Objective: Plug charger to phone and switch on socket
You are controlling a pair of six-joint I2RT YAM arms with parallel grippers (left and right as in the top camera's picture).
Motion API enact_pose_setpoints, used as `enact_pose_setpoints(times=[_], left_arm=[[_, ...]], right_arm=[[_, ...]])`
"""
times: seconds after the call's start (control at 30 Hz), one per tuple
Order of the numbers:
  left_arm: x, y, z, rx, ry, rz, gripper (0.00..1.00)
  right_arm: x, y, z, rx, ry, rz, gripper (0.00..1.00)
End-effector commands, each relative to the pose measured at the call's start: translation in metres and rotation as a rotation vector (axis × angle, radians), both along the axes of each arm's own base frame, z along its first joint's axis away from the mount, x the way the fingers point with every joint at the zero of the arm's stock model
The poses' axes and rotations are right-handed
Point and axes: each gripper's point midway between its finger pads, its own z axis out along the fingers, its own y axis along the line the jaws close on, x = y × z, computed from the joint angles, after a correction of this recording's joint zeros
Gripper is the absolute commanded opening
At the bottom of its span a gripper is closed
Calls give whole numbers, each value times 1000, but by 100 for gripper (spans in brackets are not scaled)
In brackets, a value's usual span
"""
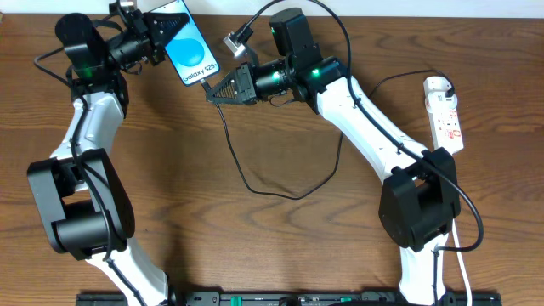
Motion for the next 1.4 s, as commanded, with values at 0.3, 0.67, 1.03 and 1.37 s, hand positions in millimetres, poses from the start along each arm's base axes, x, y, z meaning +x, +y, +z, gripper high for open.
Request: enact_pose_setpoints(times=[0.3, 0.67, 1.03, 1.37], left_arm=[[-3, 1, 13, 5, -32, -4, 7], [-3, 1, 13, 5, -32, -4, 7], [-3, -1, 12, 6, -32, -9, 7], [-3, 1, 13, 6, -32, -5, 7]], right_arm=[[14, 1, 3, 9, -31, -48, 1], [13, 8, 7, 20, -44, -51, 1], [18, 15, 7, 8, -77, -92, 1], [19, 14, 7, 10, -72, -96, 1]])
